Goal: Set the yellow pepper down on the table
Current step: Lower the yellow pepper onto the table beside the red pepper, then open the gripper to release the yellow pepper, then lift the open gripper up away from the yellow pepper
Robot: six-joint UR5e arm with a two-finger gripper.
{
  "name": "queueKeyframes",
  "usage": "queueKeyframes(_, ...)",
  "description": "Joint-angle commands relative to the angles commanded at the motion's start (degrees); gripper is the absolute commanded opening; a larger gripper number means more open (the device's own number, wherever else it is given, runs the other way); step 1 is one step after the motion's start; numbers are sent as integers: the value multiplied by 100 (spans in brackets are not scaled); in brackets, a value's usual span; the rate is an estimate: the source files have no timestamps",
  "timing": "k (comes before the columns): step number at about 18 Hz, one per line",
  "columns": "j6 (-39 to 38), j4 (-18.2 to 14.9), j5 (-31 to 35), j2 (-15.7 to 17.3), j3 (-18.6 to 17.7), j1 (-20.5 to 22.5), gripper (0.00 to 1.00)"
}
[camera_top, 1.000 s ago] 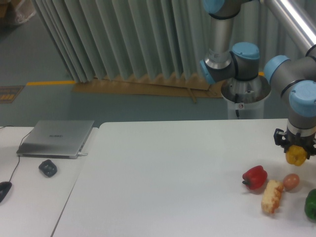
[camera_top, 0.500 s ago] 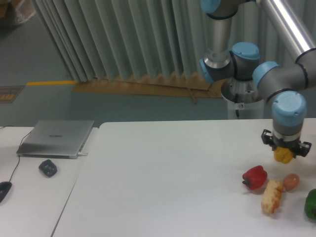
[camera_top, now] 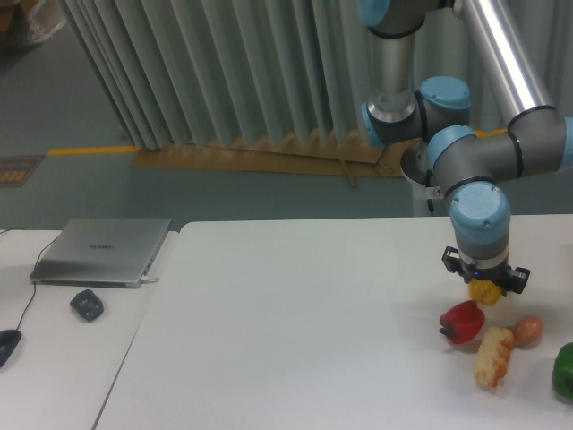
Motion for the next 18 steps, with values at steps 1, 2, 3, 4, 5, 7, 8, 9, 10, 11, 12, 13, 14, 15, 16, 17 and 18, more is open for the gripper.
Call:
queueKeyframes(1,17,0,17,9,0,0,73)
queueKeyframes(2,9,9,52,0,35,-9,100)
queueKeyframes(3,0,18,70,0,44,0,100)
queueKeyframes(4,0,18,157,0,44,-9,100)
queueKeyframes(5,9,9,297,-9,61,0,100)
queueKeyframes(7,79,18,325,44,61,0,100)
queueKeyframes(8,88,18,325,44,87,0,100)
queueKeyframes(9,79,0,334,44,149,9,100)
queueKeyframes(10,88,-9,325,44,167,9,100)
queueKeyframes(11,88,-17,316,53,280,44,100)
queueKeyframes(12,97,-44,212,105,716,166,100)
queueKeyframes(13,132,8,159,175,842,263,100)
queueKeyframes(14,732,348,123,324,965,446,100)
queueKeyframes(15,1695,621,27,412,941,570,100)
queueKeyframes(16,2245,589,61,474,897,606,100)
queueKeyframes(17,2676,633,35,544,835,650,100)
queueKeyframes(18,2977,624,44,658,835,737,100)
